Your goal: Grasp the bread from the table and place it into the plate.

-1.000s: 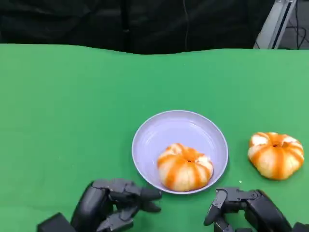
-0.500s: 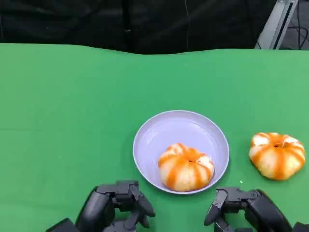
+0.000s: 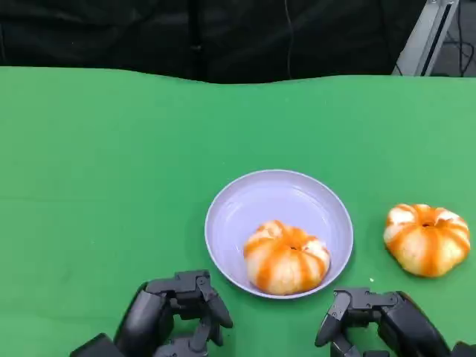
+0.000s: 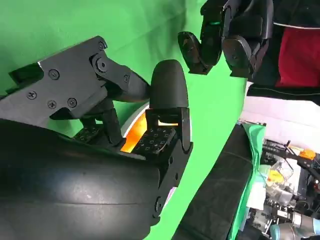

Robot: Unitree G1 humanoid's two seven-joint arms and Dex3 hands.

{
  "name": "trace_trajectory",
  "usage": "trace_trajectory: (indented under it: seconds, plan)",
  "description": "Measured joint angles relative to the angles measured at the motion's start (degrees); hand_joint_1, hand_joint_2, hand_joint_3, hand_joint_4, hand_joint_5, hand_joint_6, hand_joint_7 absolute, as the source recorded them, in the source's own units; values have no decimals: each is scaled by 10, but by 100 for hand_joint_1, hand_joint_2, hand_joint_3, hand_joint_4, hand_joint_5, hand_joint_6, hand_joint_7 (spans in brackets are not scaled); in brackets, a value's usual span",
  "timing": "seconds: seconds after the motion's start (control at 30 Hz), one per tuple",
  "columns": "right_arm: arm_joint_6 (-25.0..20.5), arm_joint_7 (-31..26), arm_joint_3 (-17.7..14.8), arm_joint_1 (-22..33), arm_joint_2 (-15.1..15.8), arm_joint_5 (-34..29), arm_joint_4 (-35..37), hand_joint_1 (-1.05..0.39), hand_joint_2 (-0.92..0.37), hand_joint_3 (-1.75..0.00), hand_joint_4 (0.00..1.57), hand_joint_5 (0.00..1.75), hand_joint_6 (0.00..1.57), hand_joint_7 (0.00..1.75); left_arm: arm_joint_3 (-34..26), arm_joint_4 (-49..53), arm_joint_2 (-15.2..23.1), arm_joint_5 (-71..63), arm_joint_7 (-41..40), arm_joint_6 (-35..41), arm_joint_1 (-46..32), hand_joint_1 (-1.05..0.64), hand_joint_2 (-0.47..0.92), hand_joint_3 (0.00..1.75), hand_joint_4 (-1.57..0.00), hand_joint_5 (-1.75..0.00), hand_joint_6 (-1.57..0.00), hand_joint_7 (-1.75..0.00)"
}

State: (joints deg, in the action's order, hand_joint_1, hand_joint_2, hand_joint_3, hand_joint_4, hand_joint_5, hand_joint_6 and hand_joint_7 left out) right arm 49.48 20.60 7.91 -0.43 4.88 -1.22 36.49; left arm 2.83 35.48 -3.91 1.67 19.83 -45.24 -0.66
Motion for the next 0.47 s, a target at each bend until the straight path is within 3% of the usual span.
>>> trace_trajectory:
  seconds: [0.47]
  plan:
    - [0, 6, -4, 0, 0, 5, 0, -15, -63, -93, 80, 148, 85, 115, 7, -3, 2, 0, -2, 0, 0, 0, 57, 110, -90, -152, -99, -122]
